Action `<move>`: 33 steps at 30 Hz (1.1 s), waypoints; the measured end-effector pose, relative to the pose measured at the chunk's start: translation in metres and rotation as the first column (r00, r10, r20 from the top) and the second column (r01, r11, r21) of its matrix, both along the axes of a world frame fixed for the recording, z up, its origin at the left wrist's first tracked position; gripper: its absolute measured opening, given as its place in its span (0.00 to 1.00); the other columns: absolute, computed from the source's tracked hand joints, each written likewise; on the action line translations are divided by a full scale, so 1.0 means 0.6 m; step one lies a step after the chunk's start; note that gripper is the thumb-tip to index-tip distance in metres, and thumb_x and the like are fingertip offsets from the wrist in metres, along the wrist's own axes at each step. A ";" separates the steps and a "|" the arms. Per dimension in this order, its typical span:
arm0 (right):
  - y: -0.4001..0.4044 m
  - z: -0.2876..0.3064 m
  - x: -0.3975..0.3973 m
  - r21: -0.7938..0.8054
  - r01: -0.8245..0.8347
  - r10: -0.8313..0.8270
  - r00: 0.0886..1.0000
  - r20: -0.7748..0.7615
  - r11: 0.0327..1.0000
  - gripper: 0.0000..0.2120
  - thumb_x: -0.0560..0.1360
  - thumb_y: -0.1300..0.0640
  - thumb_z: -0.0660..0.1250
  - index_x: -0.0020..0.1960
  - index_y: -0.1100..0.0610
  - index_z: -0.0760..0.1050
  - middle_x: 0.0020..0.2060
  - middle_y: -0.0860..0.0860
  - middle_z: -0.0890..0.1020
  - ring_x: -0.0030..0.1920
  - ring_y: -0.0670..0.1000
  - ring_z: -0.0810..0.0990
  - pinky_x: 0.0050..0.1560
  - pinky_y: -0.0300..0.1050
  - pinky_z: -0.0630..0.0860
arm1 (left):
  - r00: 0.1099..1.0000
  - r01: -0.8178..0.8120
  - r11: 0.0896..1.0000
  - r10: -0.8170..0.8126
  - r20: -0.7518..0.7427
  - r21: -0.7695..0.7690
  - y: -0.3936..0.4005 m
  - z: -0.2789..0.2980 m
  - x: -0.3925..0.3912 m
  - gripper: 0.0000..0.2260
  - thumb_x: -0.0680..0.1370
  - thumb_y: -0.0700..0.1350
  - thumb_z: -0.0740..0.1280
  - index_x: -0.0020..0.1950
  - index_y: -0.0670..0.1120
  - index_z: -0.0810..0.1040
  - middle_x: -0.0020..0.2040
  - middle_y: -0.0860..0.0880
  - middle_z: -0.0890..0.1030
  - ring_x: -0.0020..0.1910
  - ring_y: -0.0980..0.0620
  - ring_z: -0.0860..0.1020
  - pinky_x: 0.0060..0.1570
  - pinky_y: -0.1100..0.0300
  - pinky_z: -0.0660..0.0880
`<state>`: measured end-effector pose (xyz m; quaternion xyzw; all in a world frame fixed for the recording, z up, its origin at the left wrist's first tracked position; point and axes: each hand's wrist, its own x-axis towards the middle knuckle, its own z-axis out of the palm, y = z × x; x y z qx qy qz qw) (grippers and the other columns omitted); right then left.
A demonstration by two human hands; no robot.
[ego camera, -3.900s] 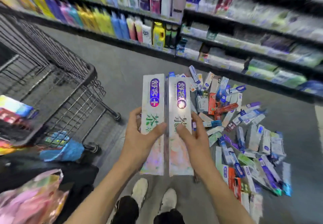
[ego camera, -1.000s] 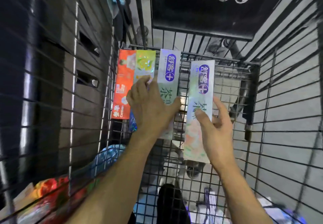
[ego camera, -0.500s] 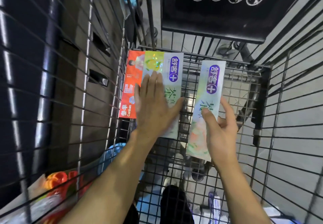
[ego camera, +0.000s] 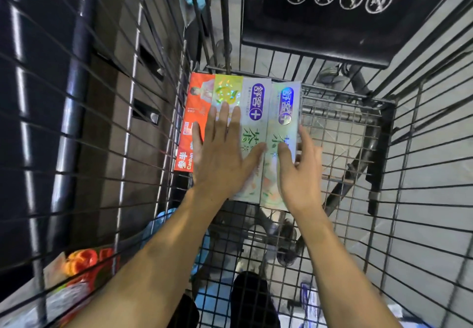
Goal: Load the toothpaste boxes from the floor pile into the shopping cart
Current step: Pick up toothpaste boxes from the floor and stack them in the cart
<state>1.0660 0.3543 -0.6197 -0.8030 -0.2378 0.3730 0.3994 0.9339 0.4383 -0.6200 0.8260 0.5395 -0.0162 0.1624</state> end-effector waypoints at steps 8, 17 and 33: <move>0.000 -0.011 -0.006 0.024 -0.044 0.041 0.992 0.117 0.999 0.20 0.84 0.50 0.57 0.76 0.45 0.67 0.53 0.36 0.68 0.59 0.39 0.68 0.63 0.29 0.62 | 0.999 0.027 1.000 -0.028 -0.030 -0.011 -0.004 0.003 -0.005 0.37 0.81 0.69 0.47 0.83 0.48 0.52 0.84 0.47 0.50 0.82 0.46 0.43 0.78 0.36 0.44; 0.008 -0.021 -0.005 -0.035 -0.155 0.159 0.950 0.270 0.987 0.19 0.84 0.48 0.52 0.71 0.54 0.67 0.60 0.52 0.74 0.59 0.51 0.69 0.61 0.48 0.70 | 0.991 0.035 0.999 -0.036 -0.132 -0.008 -0.008 0.004 0.001 0.37 0.81 0.69 0.46 0.83 0.48 0.49 0.84 0.46 0.47 0.82 0.46 0.42 0.78 0.38 0.43; -0.133 0.256 0.012 -0.386 -0.254 0.441 0.719 0.538 0.887 0.25 0.82 0.43 0.57 0.74 0.55 0.67 0.66 0.58 0.71 0.64 0.60 0.70 0.65 0.57 0.69 | 0.903 0.430 0.902 -0.431 0.004 0.049 -0.102 0.246 -0.033 0.33 0.82 0.65 0.40 0.82 0.50 0.59 0.81 0.47 0.61 0.81 0.45 0.58 0.76 0.41 0.46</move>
